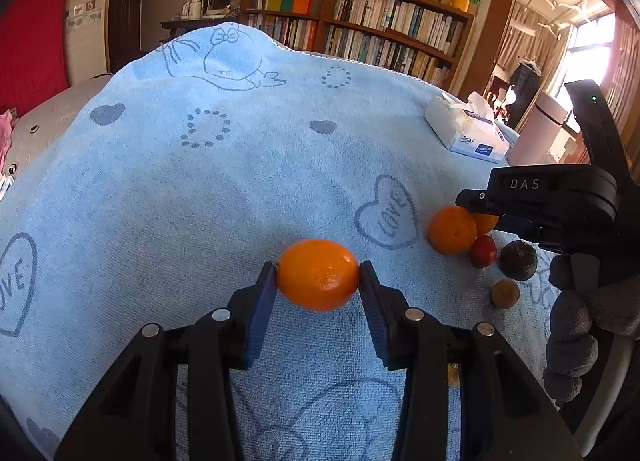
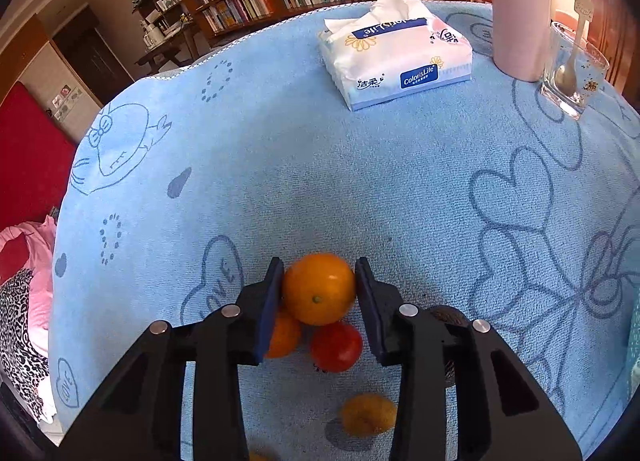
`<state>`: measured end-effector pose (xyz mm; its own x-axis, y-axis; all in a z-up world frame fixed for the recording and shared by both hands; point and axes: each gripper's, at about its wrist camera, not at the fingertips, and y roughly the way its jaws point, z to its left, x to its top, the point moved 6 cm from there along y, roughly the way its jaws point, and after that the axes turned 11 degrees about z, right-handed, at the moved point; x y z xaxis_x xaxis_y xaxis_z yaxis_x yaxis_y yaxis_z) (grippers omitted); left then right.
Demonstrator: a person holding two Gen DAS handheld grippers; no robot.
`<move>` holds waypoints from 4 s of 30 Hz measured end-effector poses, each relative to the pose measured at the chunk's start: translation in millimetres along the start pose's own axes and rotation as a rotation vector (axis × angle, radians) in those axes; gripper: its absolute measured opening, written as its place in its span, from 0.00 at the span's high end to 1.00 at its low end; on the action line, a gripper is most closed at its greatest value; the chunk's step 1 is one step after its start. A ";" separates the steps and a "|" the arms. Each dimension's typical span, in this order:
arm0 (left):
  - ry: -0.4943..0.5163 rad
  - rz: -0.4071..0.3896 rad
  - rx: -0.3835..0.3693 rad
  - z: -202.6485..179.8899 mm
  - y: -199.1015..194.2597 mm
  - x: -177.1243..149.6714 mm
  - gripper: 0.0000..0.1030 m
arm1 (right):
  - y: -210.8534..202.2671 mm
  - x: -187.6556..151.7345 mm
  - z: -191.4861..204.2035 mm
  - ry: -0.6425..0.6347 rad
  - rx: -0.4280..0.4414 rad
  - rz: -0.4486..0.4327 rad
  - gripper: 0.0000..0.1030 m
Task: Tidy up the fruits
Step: 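Grasp a tangerine with the right tool while the left tool holds its orange, then carry the tangerine into the basket and open the right tool, then carry the held orange into the basket and open the left tool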
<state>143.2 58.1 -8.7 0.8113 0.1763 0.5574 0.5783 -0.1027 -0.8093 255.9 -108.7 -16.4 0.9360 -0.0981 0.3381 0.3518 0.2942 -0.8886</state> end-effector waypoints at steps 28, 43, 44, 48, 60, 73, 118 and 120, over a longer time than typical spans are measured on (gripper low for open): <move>0.031 -0.002 0.002 -8.8 -1.8 -4.0 0.59 | -128.5 -37.5 -141.7 0.178 -0.114 -0.180 0.64; 0.042 0.002 0.008 -10.9 -0.5 -5.5 0.58 | -136.0 -48.9 -224.6 0.359 -0.161 -0.185 0.64; 0.042 0.002 0.008 -11.0 -0.6 -5.5 0.58 | -134.6 -49.2 -228.4 0.366 -0.164 -0.182 0.64; 0.043 0.001 0.008 -11.0 -0.7 -5.4 0.58 | -131.7 -49.2 -239.6 0.391 -0.158 -0.177 0.63; 0.057 -0.002 0.021 -13.5 1.0 -7.1 0.58 | -140.1 -57.8 -247.7 0.398 -0.152 -0.203 0.62; 0.149 -0.032 0.076 -39.4 -10.4 -7.5 0.58 | -173.5 -93.1 -222.9 0.266 -0.268 -0.365 0.51; 0.588 0.124 -0.344 -346.4 -13.0 -73.4 0.54 | -251.3 -127.7 -307.4 0.489 -0.221 -0.568 0.42; 0.578 0.097 -0.347 -344.3 -17.2 -70.8 0.36 | -250.3 -127.6 -306.4 0.489 -0.219 -0.565 0.42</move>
<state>105.2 -289.7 29.5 0.7204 -0.3914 0.5725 0.4162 -0.4163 -0.8084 52.2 -461.1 68.0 0.4948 -0.6005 0.6281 0.7241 -0.1148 -0.6801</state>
